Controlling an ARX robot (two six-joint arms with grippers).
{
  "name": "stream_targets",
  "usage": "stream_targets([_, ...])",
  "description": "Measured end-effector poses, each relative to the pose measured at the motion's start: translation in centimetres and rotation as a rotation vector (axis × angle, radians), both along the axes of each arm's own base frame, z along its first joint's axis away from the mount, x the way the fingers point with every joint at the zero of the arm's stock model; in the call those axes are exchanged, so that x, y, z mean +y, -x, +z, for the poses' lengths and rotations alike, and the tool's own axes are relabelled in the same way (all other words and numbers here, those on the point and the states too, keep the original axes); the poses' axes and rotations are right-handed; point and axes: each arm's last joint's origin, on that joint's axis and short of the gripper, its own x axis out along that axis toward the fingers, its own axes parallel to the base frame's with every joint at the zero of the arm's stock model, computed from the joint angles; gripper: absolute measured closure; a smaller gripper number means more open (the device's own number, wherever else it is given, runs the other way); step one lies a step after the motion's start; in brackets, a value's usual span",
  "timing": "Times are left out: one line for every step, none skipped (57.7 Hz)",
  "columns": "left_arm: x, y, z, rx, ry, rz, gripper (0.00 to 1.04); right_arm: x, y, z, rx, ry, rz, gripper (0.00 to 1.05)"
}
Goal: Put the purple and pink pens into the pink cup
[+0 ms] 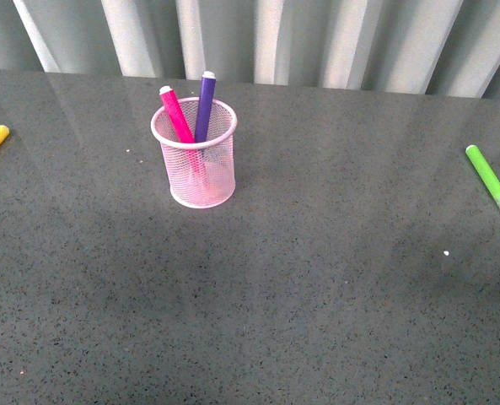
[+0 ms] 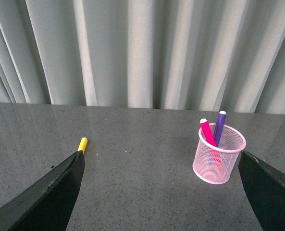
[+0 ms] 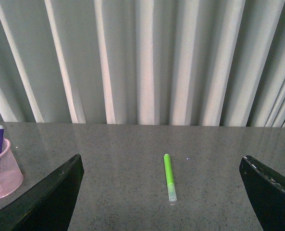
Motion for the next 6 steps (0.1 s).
stream_targets([0.0, 0.0, 0.0, 0.0, 0.0, 0.0, 0.07, 0.0, 0.0, 0.0, 0.0, 0.0, 0.0, 0.07])
stream_targets([0.0, 0.0, 0.01, 0.0, 0.0, 0.0, 0.07, 0.0, 0.0, 0.0, 0.0, 0.0, 0.0, 0.07])
stream_targets([0.0, 0.0, 0.01, 0.0, 0.0, 0.0, 0.07, 0.0, 0.0, 0.0, 0.0, 0.0, 0.0, 0.07])
stream_targets([0.0, 0.0, 0.01, 0.0, 0.0, 0.0, 0.07, 0.0, 0.0, 0.0, 0.0, 0.0, 0.0, 0.07])
stream_targets([0.0, 0.0, 0.0, 0.0, 0.0, 0.0, 0.07, 0.0, 0.0, 0.0, 0.0, 0.0, 0.0, 0.07])
stream_targets([0.0, 0.0, 0.01, 0.0, 0.0, 0.0, 0.07, 0.0, 0.0, 0.0, 0.0, 0.0, 0.0, 0.07])
